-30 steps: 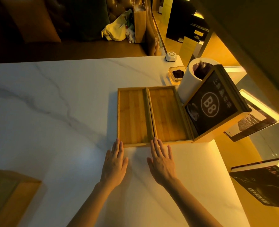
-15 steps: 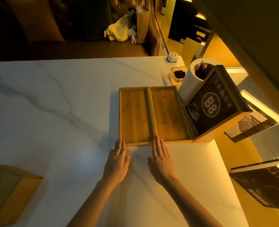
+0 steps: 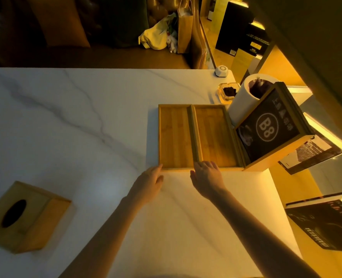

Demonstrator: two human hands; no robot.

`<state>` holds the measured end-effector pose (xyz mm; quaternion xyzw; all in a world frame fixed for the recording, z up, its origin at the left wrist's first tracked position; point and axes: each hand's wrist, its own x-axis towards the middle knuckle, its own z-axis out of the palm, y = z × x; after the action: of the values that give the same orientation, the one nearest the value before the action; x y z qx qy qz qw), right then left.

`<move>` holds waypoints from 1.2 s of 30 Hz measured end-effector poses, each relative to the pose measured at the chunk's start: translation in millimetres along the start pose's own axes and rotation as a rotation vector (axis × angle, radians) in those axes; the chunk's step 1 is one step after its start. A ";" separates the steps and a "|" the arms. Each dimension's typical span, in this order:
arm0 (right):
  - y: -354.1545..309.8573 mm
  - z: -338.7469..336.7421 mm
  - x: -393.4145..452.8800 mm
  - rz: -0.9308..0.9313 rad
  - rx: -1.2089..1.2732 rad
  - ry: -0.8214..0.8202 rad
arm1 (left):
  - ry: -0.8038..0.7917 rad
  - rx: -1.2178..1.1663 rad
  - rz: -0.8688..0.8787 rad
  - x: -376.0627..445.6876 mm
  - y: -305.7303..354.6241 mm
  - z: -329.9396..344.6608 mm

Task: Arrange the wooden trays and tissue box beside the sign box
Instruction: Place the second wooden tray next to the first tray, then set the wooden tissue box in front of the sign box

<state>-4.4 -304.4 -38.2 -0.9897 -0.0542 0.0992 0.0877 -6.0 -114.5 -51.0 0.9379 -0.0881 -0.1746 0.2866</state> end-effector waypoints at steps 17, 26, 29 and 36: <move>-224.5 -18.9 6.1 -0.340 0.110 0.136 | 0.626 -0.055 -0.121 -131.0 -117.5 -124.6; -294.1 65.1 -20.5 -0.341 0.178 -0.146 | 0.585 0.245 -0.381 -198.5 -213.1 -128.2; -304.7 83.3 -29.3 -0.291 0.277 -0.237 | 0.498 0.144 -0.480 -212.2 -236.3 -122.0; -321.4 90.5 -36.5 -0.103 0.765 -0.429 | 0.529 -0.804 -0.629 -223.3 -250.9 -113.5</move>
<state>-87.5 20.3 -59.4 -0.8389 -0.0800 0.3110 0.4394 -152.9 208.1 -43.7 0.7482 0.3431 -0.0309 0.5670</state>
